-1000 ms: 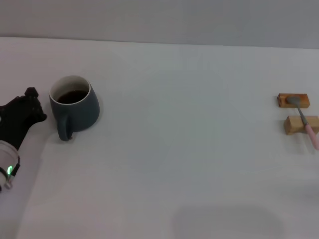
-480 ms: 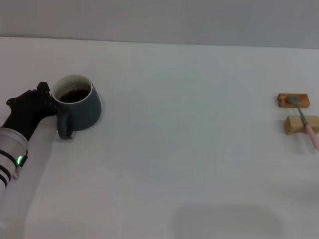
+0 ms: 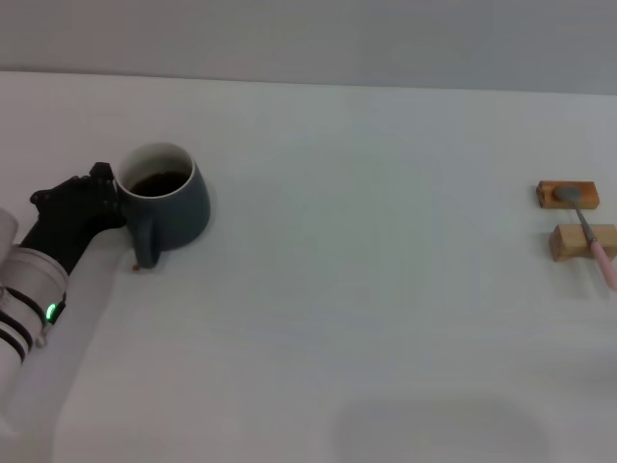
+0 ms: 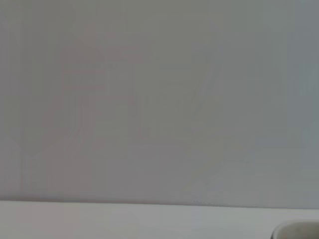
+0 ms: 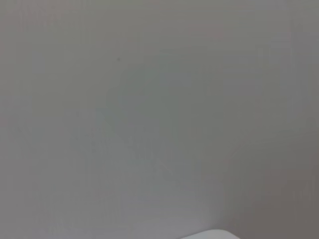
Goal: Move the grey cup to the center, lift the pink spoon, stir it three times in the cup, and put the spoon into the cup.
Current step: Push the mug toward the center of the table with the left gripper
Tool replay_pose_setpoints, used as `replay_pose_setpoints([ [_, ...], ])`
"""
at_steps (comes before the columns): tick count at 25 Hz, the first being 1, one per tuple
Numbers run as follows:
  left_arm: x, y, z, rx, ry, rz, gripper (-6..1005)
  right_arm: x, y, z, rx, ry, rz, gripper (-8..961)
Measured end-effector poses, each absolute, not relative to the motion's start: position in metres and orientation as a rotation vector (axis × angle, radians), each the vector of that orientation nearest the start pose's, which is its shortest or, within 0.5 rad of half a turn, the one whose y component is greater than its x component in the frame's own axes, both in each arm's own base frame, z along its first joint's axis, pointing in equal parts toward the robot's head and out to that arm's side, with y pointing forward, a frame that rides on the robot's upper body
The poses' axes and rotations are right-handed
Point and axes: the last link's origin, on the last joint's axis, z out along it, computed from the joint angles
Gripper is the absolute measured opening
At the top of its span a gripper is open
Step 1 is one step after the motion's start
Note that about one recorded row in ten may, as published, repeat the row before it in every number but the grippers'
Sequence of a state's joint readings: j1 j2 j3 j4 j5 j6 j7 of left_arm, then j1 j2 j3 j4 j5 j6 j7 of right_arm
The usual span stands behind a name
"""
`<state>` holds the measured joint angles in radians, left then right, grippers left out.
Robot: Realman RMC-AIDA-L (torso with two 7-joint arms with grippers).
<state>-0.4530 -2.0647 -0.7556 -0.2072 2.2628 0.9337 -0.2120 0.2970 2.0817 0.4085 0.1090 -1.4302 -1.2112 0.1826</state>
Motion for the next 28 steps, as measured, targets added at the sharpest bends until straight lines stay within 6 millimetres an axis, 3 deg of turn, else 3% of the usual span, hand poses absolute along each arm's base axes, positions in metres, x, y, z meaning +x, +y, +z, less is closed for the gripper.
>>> replay_pose_setpoints([
  [28,-0.309,0.336,-0.063,-1.881,-0.633,-0.635,27,0.417,0.259,0.024,-1.115,0.826,0.565,574],
])
